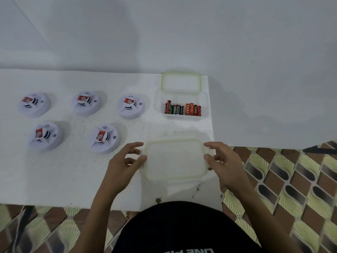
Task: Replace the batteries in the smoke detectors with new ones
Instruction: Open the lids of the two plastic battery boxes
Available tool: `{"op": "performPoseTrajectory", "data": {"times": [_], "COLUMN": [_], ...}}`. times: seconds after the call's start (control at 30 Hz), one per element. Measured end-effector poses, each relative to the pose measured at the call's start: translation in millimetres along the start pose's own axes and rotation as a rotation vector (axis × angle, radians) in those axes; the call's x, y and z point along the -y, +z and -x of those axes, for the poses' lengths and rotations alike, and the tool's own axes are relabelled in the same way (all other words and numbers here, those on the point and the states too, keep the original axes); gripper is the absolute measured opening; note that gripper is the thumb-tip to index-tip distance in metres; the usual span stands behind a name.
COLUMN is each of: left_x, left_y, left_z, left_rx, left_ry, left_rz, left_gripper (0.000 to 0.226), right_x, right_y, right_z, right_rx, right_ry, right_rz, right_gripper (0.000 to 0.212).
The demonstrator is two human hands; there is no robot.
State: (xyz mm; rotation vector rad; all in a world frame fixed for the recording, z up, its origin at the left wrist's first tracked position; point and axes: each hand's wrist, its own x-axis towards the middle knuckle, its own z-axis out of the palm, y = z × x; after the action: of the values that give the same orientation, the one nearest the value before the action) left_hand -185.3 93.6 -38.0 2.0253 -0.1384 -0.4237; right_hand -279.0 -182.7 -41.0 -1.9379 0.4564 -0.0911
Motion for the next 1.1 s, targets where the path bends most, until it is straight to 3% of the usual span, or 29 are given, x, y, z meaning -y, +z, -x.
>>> {"op": "performPoseTrajectory", "data": {"times": [0.17, 0.33, 0.5, 0.7, 0.83, 1.1], "left_x": [-19, -45, -73, -101, -120, -104], "left_y": [-14, -27, -22, -15, -7, 18], "left_z": [2, -5, -39, -131, -202, -294], "left_rx": [-0.019, -0.023, -0.123, -0.256, -0.213, -0.098], "left_ry": [0.060, 0.199, 0.298, 0.429, 0.346, 0.174], "left_rz": [0.007, 0.154, 0.220, 0.014, -0.013, -0.239], "left_gripper": [0.017, 0.039, 0.025, 0.024, 0.020, 0.025], "right_x": [16, 44, 69, 77, 81, 59], "right_y": [-11, -31, -33, -37, -41, -32], "right_z": [4, -3, -39, -135, -209, -291], "right_rx": [-0.026, 0.044, -0.183, -0.360, -0.396, -0.211], "right_ry": [-0.081, -0.139, -0.220, -0.344, -0.273, -0.064], "right_rz": [-0.074, -0.282, -0.097, 0.070, 0.126, 0.331], "right_gripper": [0.040, 0.050, 0.033, 0.029, 0.015, 0.023]}}
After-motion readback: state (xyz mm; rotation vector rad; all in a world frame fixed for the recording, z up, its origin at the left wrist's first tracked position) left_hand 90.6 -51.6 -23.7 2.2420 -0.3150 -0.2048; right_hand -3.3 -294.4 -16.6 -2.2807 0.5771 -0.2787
